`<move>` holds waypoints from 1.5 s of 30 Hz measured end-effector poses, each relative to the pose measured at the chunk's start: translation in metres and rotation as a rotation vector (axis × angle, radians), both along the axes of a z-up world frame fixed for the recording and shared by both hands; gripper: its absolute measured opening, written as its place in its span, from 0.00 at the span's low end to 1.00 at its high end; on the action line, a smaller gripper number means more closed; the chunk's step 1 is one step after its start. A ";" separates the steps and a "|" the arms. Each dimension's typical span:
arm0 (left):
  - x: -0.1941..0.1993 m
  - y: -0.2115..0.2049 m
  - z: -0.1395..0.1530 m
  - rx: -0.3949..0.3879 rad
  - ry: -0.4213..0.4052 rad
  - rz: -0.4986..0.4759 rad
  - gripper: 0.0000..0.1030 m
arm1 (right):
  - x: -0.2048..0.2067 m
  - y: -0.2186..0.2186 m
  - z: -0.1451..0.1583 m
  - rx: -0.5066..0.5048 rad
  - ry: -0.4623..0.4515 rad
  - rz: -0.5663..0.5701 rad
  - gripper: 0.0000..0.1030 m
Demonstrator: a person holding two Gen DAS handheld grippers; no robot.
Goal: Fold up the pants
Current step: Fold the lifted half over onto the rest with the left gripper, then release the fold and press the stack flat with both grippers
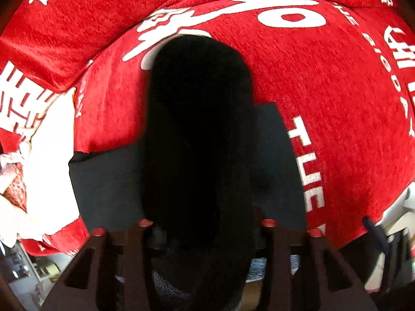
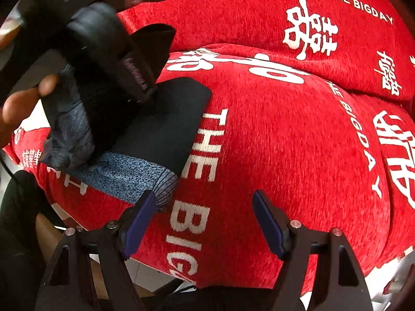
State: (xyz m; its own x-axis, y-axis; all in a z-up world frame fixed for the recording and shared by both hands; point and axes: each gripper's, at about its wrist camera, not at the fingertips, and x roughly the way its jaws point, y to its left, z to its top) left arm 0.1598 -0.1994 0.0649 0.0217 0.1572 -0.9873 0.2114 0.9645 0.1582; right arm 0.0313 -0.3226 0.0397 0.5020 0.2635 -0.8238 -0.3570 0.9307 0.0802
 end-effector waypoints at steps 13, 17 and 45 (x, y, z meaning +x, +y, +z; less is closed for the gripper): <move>-0.035 0.004 0.085 -0.307 -0.150 -0.164 0.85 | -0.021 0.019 0.004 0.062 -0.019 0.092 0.78; -0.051 0.057 0.086 -0.252 -0.264 -0.146 0.92 | -0.028 0.013 0.009 0.085 -0.019 0.105 0.78; -0.088 0.220 -0.008 -0.364 -0.301 0.269 1.00 | 0.009 -0.009 -0.024 0.538 0.335 -0.286 0.46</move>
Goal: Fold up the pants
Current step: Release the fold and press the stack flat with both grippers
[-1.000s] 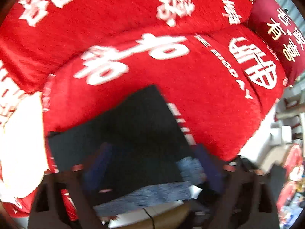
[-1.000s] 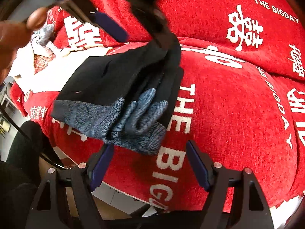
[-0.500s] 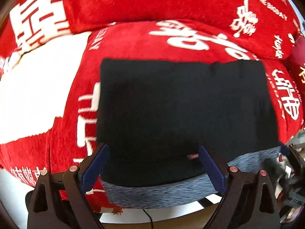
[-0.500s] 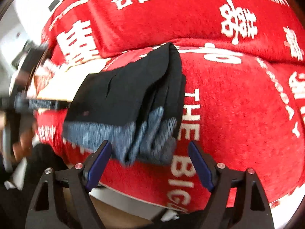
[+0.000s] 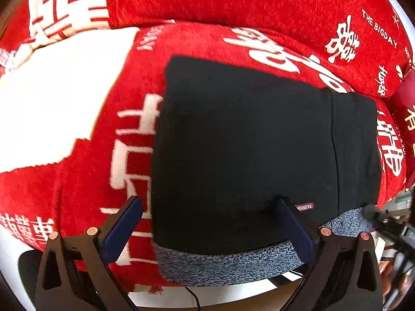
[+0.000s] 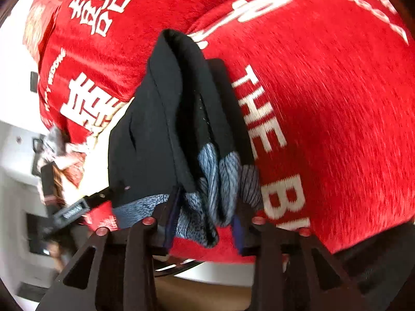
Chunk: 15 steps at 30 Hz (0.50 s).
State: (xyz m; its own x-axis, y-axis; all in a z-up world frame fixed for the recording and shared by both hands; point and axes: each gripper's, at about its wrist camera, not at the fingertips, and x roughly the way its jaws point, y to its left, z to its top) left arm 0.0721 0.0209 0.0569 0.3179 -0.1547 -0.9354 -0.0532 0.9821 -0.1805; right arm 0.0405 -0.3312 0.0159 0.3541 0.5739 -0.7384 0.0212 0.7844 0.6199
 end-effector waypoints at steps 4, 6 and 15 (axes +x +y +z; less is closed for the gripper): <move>0.006 0.004 0.021 0.031 -0.089 0.016 1.00 | -0.008 0.008 0.052 -0.275 -0.187 -0.026 0.57; 0.019 0.006 0.026 0.044 -0.104 0.030 1.00 | -0.005 0.026 0.077 -0.339 -0.306 0.003 0.76; 0.092 0.003 0.016 0.101 -0.034 0.047 1.00 | 0.075 0.128 0.084 -0.455 -0.453 0.299 0.78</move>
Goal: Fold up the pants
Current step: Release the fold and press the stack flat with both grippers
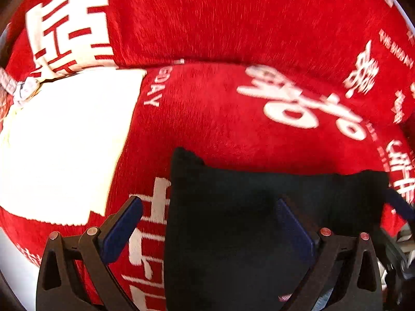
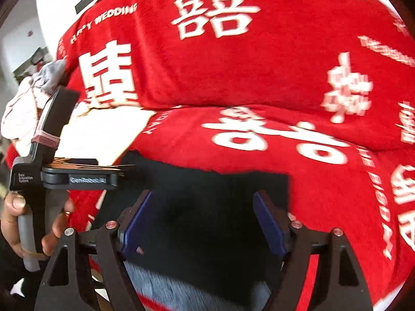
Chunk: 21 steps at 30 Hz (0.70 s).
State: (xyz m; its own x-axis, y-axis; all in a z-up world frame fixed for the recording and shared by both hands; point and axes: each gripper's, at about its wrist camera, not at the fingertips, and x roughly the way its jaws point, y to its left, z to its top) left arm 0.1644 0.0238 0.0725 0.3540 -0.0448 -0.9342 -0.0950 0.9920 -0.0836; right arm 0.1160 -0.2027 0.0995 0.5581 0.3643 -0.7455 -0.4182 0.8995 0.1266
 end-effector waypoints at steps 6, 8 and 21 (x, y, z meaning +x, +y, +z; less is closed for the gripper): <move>0.017 0.008 -0.043 -0.053 0.099 0.036 1.00 | 0.053 -0.034 -0.059 0.040 0.197 -0.110 0.78; 0.019 0.012 -0.047 -0.095 0.103 0.050 1.00 | 0.053 -0.039 -0.058 0.071 0.200 -0.100 0.78; 0.016 0.032 -0.017 0.000 0.039 0.080 1.00 | 0.046 -0.018 -0.021 -0.041 0.130 -0.074 0.85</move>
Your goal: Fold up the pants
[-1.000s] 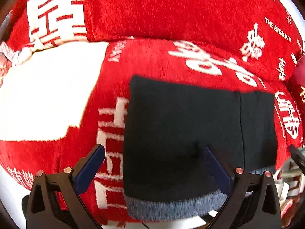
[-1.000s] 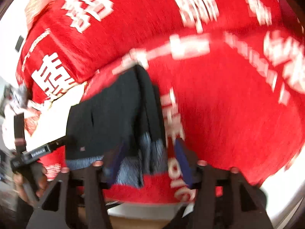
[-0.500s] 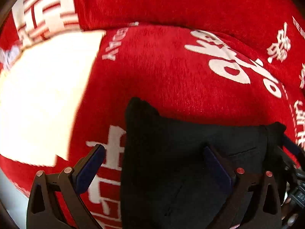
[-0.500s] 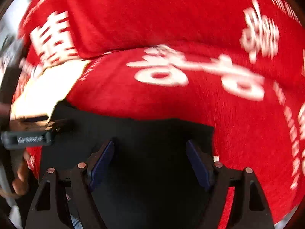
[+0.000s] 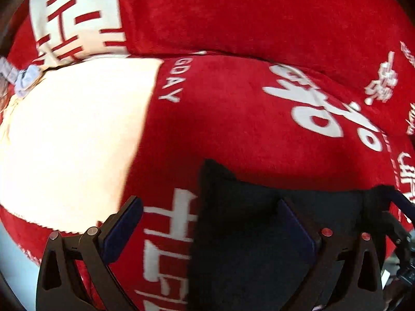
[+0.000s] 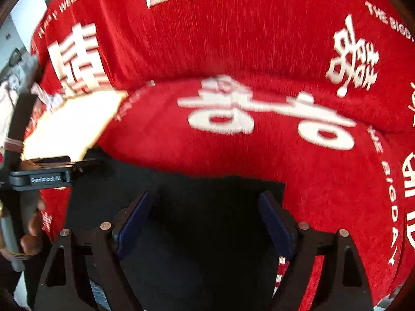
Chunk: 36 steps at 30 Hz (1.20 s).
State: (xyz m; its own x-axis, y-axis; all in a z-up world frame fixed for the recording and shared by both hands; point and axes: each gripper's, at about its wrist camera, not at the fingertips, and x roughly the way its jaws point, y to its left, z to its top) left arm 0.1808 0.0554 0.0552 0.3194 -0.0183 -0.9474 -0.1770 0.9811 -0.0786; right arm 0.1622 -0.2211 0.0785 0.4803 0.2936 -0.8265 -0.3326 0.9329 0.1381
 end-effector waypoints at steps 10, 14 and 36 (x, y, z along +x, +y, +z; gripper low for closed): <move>-0.015 0.004 -0.001 -0.001 0.027 -0.002 1.00 | 0.008 0.006 -0.026 -0.110 0.085 -0.022 0.97; -0.065 0.019 0.012 -0.049 -0.028 0.003 1.00 | -0.041 -0.008 0.003 -0.135 -0.027 -0.025 0.97; -0.144 0.000 -0.017 0.022 -0.031 -0.058 1.00 | -0.127 -0.027 -0.037 -0.238 0.000 -0.130 0.98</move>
State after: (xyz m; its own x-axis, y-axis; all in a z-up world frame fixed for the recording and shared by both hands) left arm 0.0372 0.0554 0.0383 0.3478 -0.0175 -0.9374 -0.1172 0.9912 -0.0619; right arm 0.0347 -0.2483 0.0419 0.5012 0.0265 -0.8649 -0.2078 0.9740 -0.0906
